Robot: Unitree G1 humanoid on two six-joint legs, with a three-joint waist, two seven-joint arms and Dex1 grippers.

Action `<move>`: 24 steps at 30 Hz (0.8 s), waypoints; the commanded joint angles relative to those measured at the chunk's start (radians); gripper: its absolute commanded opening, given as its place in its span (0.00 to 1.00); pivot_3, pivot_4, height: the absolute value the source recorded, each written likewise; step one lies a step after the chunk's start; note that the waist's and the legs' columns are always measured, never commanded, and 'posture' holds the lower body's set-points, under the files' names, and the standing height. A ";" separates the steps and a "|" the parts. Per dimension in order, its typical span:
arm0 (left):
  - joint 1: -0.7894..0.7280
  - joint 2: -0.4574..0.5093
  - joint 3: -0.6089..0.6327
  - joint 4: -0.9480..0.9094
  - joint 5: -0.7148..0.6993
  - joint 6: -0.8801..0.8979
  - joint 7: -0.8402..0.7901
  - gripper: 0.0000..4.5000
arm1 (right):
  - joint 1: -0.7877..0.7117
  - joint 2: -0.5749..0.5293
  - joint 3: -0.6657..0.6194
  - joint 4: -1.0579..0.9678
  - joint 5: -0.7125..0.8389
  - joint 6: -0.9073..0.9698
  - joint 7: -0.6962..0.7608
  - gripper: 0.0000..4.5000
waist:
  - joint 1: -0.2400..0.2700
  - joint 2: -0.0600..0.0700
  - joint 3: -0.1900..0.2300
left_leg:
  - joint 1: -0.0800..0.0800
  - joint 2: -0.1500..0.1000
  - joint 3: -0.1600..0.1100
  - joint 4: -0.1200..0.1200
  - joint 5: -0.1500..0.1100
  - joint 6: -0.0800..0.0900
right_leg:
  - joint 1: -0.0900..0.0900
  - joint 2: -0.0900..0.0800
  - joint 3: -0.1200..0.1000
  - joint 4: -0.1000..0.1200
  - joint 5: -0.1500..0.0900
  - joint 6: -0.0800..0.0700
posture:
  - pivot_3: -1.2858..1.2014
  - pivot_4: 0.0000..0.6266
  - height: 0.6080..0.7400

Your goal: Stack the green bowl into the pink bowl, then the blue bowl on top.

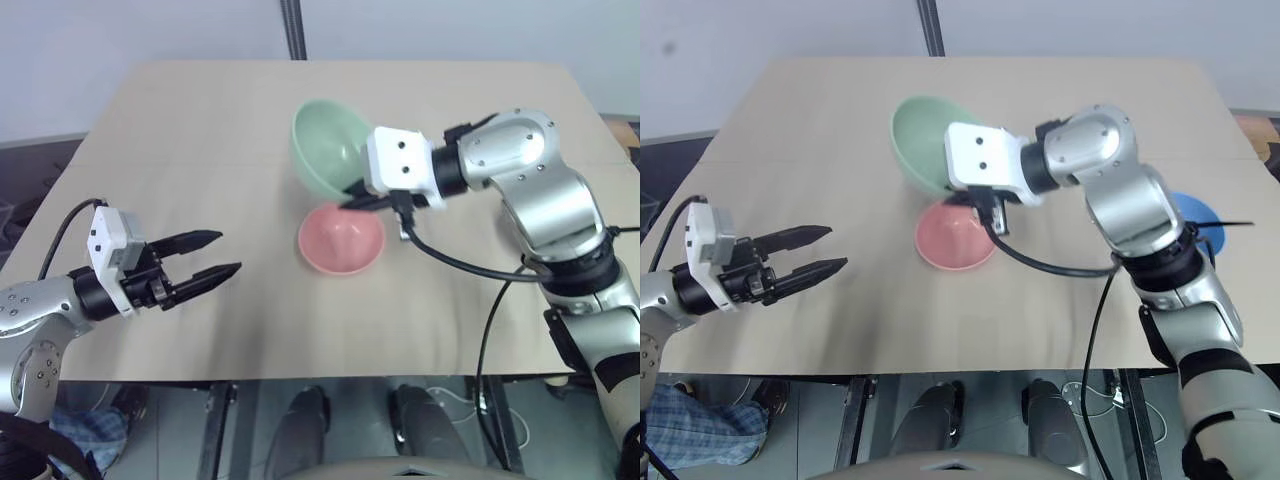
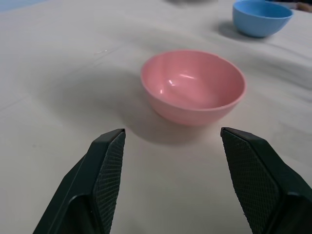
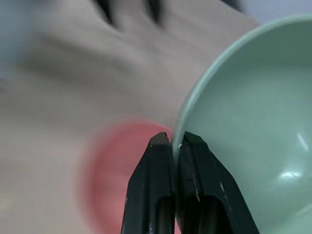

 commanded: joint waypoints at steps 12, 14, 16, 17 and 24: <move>-0.092 0.019 -0.005 0.031 -0.059 0.005 -0.037 0.73 | -0.009 -0.049 0.044 -0.070 0.075 0.115 -0.121 0.29 | -0.008 0.000 0.000 | -0.004 0.000 0.000 0.002 0.000 0.000 | -0.004 0.000 0.000 0.002 0.000 0.000 | 0.52 0.24 1.00; -0.092 0.020 -0.007 0.033 -0.056 0.002 -0.040 0.73 | -0.010 -0.055 0.043 -0.076 0.085 0.133 -0.127 0.51 | -0.007 0.000 0.000 | -0.004 0.000 0.000 0.002 0.000 0.000 | -0.004 0.000 0.000 0.002 0.000 0.000 | 0.52 0.24 1.00; -0.093 0.018 -0.009 0.038 -0.052 -0.002 -0.039 0.73 | -0.012 -0.064 0.043 -0.078 0.092 0.139 -0.129 0.59 | -0.007 0.000 0.000 | -0.004 0.000 0.000 0.002 0.000 0.000 | -0.004 0.000 0.000 0.002 0.000 0.000 | 0.52 0.24 1.00; -0.094 0.017 -0.010 0.040 -0.050 -0.005 -0.039 0.73 | -0.013 -0.071 0.042 -0.079 0.094 0.140 -0.131 0.59 | -0.007 0.000 0.000 | -0.004 0.000 0.000 0.002 0.000 0.000 | -0.004 0.000 0.000 0.002 0.000 0.000 | 0.52 0.24 1.00; -0.102 0.017 -0.015 0.046 -0.056 -0.008 -0.053 0.73 | 0.047 -0.232 -0.019 -0.058 0.090 0.139 -0.132 0.59 | -0.001 0.000 0.000 | -0.004 0.000 0.000 0.002 0.000 0.000 | -0.004 0.000 0.000 0.001 0.000 0.000 | 0.52 0.24 1.00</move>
